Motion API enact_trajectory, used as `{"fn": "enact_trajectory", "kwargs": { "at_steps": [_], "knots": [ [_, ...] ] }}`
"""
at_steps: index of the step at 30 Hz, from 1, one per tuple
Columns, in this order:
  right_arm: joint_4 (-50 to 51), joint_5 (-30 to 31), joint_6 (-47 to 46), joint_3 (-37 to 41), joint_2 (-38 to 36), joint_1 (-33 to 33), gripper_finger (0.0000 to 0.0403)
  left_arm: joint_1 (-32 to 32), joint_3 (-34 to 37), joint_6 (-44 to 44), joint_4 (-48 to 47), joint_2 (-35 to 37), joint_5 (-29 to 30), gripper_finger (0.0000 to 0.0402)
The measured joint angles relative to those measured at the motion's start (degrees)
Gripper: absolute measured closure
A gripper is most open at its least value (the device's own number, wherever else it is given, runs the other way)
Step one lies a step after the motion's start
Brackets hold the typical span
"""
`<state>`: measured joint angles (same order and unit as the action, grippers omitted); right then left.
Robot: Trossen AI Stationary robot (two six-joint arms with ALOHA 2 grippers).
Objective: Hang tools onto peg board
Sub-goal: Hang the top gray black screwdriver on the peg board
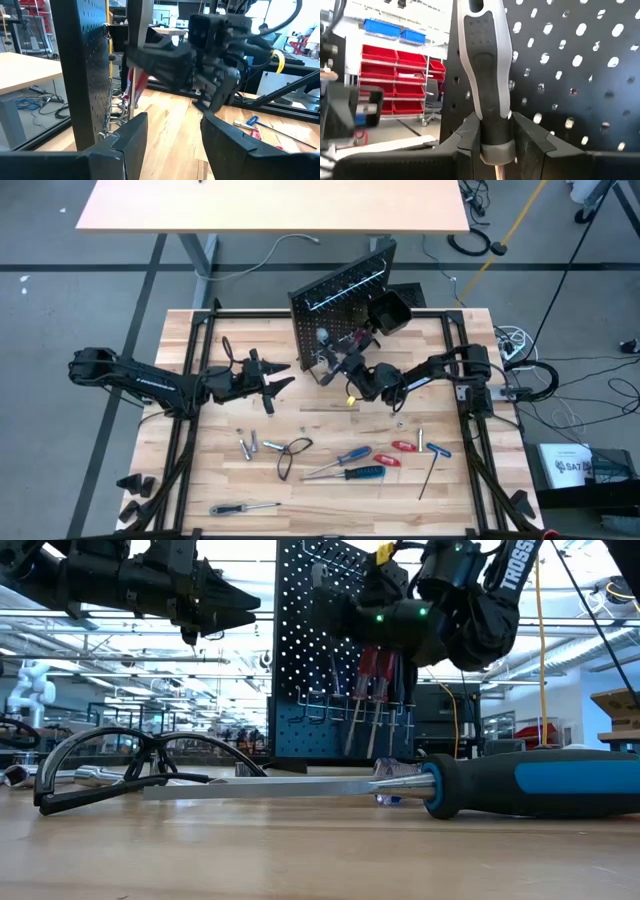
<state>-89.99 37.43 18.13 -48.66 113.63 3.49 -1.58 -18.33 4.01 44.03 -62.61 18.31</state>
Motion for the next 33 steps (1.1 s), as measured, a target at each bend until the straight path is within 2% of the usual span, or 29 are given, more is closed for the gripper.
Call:
{"fn": "enact_trajectory", "kwargs": {
  "at_steps": [18,22,33],
  "knots": [
    [0.0,2.1,-3.9,0.0,3.1,1.0,0.0327,0.0,0.0,0.0,-0.8,0.0,0.0,0.0217],
    [-0.1,4.9,-5.7,0.1,4.3,1.0,0.0327,0.0,0.0,0.0,-0.9,0.0,0.0,0.0217],
    [0.0,4.7,-6.7,0.1,5.4,1.0,0.0327,0.0,0.0,0.0,-1.1,0.0,0.0,0.0217]
  ]
}}
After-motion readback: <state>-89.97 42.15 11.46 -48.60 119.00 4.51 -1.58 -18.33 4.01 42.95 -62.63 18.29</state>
